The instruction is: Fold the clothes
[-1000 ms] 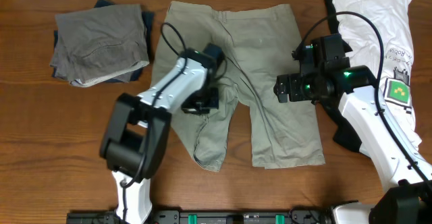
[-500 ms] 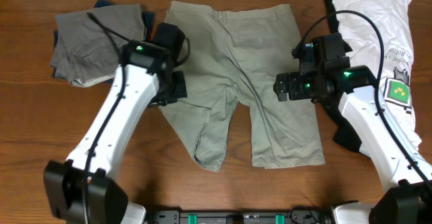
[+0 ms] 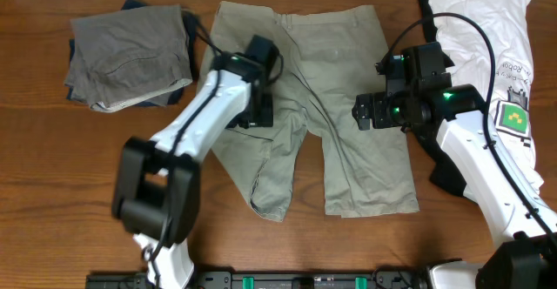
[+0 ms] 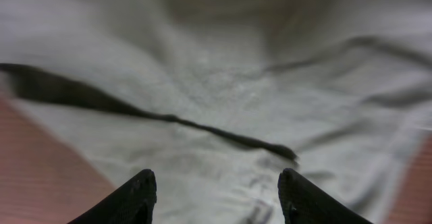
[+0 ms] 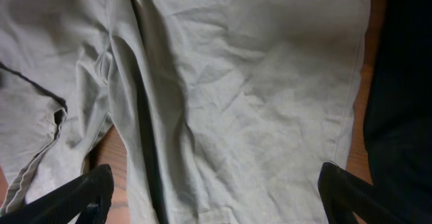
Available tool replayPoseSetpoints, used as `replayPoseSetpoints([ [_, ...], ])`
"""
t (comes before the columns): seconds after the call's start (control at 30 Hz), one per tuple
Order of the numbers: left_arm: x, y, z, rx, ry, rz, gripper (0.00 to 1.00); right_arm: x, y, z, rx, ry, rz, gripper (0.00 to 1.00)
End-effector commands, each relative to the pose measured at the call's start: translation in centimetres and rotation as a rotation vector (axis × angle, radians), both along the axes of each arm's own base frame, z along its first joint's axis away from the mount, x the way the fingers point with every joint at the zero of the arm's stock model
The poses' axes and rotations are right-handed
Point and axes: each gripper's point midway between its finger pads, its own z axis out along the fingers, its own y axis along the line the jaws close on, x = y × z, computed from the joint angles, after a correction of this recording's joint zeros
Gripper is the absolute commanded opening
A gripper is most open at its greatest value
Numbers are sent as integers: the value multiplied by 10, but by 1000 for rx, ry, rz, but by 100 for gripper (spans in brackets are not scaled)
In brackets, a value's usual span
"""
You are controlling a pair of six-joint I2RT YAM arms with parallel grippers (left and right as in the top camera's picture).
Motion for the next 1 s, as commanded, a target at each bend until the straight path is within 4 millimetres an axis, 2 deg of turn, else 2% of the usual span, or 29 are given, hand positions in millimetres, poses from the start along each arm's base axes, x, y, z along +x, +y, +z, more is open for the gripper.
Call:
replayPoseSetpoints([
  [0.0, -4, 3, -18, 28, 48, -32, 60, 4, 0, 12, 9, -35, 10, 95],
  [0.07, -6, 3, -26, 33, 68, -41, 59, 4, 0, 12, 9, -35, 10, 95],
  [0.17, -11, -10, -32, -20, 102, -114, 59, 5, 0, 12, 9, -37, 10, 95],
  [0.47, -12, -48, -32, -54, 47, -206, 60, 5, 0, 12, 9, -36, 10, 95],
  [0.67, -15, -46, -35, -48, 63, -63, 60, 4, 0, 12, 8, -32, 10, 95],
  [0.97, -27, -42, -41, -22, 116, -35, 60, 3, 0, 11, 7, -26, 10, 95],
])
